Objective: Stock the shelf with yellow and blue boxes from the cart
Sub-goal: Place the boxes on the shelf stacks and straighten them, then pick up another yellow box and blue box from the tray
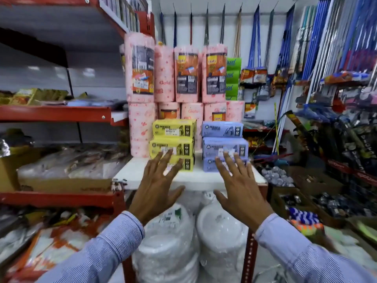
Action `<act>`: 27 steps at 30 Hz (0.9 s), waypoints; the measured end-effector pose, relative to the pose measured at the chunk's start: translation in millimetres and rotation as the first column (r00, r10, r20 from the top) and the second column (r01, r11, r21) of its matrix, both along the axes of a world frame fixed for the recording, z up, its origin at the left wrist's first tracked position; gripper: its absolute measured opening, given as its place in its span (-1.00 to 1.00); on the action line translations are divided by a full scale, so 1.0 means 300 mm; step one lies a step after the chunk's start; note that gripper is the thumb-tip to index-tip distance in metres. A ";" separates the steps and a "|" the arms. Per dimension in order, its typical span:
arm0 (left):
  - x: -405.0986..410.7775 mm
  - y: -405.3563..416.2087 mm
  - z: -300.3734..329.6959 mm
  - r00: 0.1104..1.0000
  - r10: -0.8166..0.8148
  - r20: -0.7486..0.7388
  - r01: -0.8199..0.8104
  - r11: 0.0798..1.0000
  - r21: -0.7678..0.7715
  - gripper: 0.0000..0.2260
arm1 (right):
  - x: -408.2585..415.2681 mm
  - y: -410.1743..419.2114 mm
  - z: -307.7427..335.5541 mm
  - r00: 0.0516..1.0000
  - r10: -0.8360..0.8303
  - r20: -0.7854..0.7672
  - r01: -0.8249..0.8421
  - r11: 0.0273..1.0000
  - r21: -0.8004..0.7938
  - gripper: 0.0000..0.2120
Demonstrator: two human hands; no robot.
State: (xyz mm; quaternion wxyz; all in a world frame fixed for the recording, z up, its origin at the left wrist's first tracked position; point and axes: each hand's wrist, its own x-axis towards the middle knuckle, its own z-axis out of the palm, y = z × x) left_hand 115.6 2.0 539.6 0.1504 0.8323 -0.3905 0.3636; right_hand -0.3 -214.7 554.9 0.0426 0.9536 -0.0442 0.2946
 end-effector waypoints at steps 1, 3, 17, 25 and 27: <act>-0.039 0.009 -0.057 1.000 -0.018 -0.010 0.018 1.000 0.021 -0.33 | -0.039 0.018 -0.052 1.000 0.018 0.004 -0.018 1.000 0.013 -0.20; -0.111 0.028 -0.171 0.997 -0.049 -0.056 0.052 0.997 0.064 -0.33 | -0.118 0.045 -0.165 0.999 0.048 0.000 -0.048 0.998 0.050 -0.18; -0.509 0.150 -1.123 0.686 0.070 -0.724 0.307 0.875 0.375 -0.28 | -0.480 0.125 -1.159 0.638 0.063 -0.768 0.289 0.905 0.314 -0.19; -0.545 0.089 -1.649 0.458 0.319 -0.830 0.477 0.700 0.532 -0.31 | -0.494 0.120 -1.660 0.347 0.182 -0.920 0.357 0.881 0.309 -0.37; -0.535 0.063 -1.741 0.475 0.353 -0.806 0.476 0.668 0.573 -0.31 | -0.496 0.124 -1.752 0.278 0.194 -0.941 0.342 0.895 0.285 -0.40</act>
